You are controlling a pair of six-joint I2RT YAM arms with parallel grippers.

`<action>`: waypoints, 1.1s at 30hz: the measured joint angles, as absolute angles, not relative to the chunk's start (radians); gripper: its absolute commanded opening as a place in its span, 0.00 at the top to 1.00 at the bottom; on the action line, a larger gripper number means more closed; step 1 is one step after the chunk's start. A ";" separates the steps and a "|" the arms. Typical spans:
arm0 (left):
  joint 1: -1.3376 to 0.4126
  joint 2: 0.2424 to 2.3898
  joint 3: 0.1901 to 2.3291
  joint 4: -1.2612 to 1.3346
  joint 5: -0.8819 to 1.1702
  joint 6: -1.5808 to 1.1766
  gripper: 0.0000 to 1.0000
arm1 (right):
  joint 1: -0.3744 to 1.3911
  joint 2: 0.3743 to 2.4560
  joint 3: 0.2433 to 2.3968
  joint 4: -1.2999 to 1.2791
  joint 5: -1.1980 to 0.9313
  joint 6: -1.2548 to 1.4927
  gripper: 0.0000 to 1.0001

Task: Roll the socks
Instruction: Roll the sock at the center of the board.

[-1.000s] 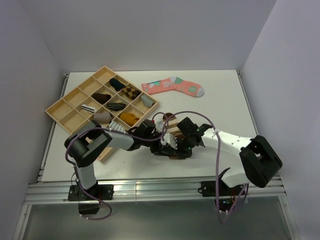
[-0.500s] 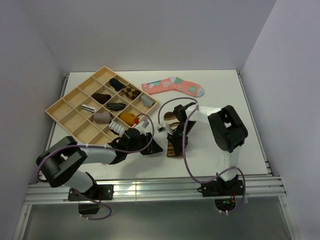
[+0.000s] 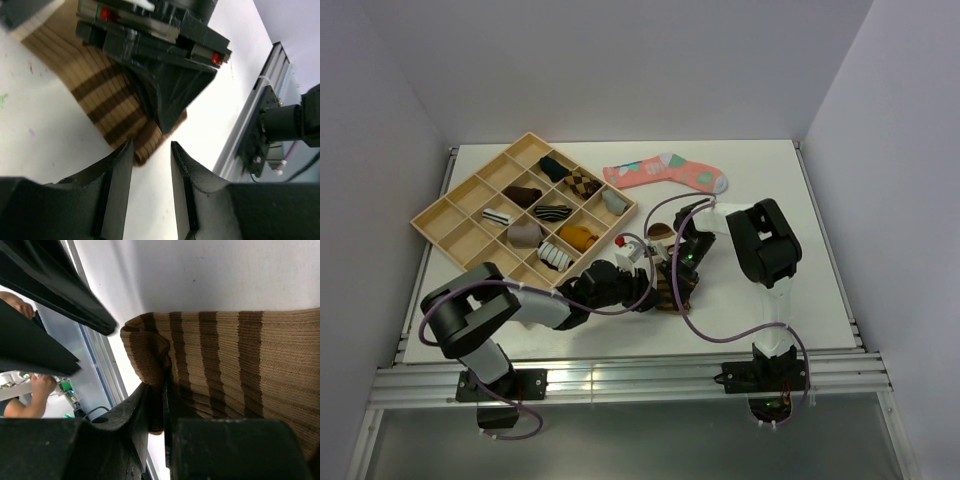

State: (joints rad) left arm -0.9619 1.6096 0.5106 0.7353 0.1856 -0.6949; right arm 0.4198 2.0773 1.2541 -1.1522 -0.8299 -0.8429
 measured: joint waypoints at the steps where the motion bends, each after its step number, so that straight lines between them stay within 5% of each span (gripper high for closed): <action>1: -0.962 1.625 0.518 0.744 0.186 -0.686 0.57 | 0.419 2.080 1.254 -1.153 -0.830 -0.840 0.87; 33: -0.962 1.864 0.571 0.945 0.292 -0.644 0.56 | 0.372 2.135 1.266 -1.204 -0.855 -0.805 0.89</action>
State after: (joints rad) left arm -0.9619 1.8645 0.5713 0.9451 0.2920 -0.6437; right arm 0.3717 2.1345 1.2659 -1.2037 -0.8555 -0.8047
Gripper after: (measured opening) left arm 0.450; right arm 0.186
